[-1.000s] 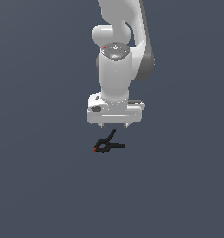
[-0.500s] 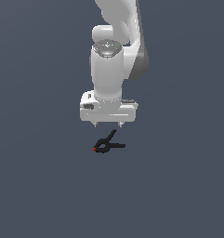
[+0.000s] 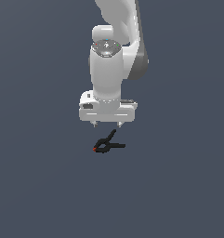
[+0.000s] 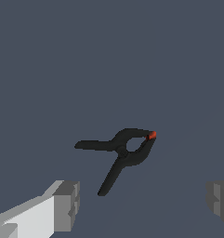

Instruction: Pick up the object and move it to a goal position.

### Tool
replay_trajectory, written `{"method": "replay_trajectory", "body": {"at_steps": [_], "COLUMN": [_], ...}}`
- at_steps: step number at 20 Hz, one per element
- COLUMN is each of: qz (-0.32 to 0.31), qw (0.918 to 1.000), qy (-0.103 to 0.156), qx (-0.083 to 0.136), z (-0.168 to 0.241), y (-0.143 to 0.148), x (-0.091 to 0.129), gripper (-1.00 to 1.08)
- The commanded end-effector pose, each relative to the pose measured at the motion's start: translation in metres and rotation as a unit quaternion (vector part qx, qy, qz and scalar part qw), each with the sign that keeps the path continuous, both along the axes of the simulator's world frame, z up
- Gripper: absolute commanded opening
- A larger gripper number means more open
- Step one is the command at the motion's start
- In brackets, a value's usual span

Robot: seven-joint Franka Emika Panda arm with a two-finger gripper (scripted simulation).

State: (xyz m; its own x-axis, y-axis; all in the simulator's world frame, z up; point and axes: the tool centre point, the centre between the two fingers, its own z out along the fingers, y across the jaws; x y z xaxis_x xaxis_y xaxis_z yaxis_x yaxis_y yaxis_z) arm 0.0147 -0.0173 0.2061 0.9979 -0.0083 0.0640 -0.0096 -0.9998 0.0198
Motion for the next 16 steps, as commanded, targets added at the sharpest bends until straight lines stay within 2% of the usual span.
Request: {"method": "replay_trajectory", "body": {"at_steps": [1, 10, 16], "qz": [-0.005, -0.061, -0.128], "qw": [1.0, 0.9981, 0.9916], "qy": [0.0, 0.003, 0.007], "qx": [0.001, 0.008, 0.014], "z": [-0.001, -0.016, -0.033], "y": [0.0, 0.001, 0.001], "x": [0.0, 0.0, 0.0], "gripper": [1.0, 1.0, 1.0]}}
